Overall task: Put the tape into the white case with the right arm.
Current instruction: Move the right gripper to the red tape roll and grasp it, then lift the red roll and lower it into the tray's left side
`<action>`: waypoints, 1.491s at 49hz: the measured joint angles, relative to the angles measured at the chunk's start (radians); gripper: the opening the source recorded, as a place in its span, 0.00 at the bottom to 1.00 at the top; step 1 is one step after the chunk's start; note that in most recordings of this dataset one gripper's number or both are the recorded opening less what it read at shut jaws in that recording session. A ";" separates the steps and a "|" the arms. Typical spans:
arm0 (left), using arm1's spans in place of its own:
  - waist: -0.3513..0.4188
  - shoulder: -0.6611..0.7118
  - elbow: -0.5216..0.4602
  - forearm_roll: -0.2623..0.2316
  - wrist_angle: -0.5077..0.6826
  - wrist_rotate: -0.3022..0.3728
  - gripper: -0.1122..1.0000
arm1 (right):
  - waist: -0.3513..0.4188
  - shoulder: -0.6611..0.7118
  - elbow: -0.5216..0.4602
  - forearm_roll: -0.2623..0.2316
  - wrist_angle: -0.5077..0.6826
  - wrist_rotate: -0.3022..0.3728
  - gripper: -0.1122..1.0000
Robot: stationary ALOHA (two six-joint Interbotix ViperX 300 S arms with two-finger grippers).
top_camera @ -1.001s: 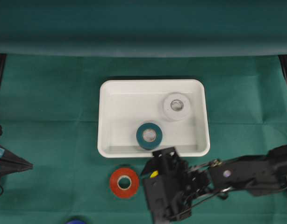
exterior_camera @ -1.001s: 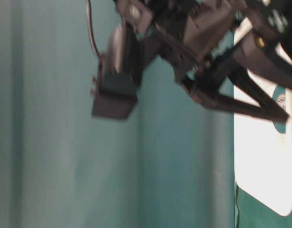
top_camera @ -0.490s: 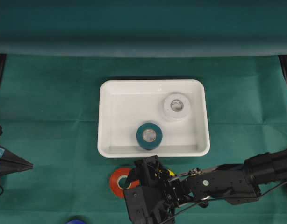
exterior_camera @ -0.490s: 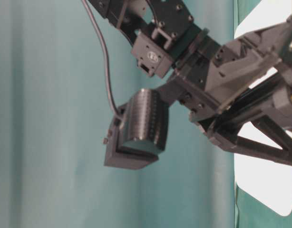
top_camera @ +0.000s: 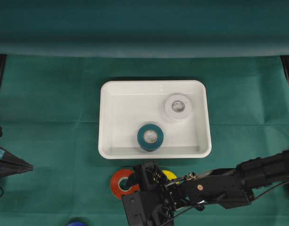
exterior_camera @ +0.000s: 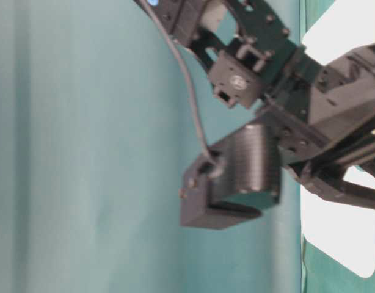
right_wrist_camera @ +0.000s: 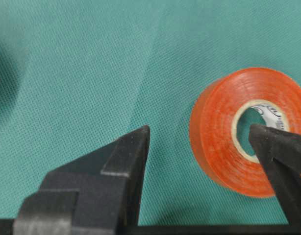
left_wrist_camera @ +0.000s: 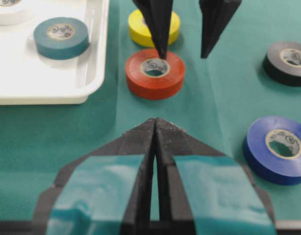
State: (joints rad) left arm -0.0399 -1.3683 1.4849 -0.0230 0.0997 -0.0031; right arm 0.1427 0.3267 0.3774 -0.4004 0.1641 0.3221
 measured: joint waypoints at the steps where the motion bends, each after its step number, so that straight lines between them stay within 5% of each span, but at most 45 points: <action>1: 0.000 0.000 0.000 0.000 0.000 -0.002 0.10 | 0.000 0.005 0.000 -0.003 -0.003 0.000 0.54; 36: 0.000 0.000 0.002 0.000 0.000 -0.002 0.10 | -0.023 0.067 -0.046 -0.012 -0.029 0.005 0.53; 48: 0.000 0.000 0.002 0.000 0.002 -0.002 0.10 | -0.015 0.069 -0.046 -0.014 -0.026 0.002 0.15; 73: 0.000 0.000 0.002 0.000 0.000 0.000 0.10 | -0.011 0.052 -0.048 -0.014 -0.003 0.003 0.13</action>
State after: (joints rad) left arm -0.0399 -1.3683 1.4864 -0.0230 0.0997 -0.0031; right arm 0.1319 0.3789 0.3298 -0.4142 0.1611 0.3252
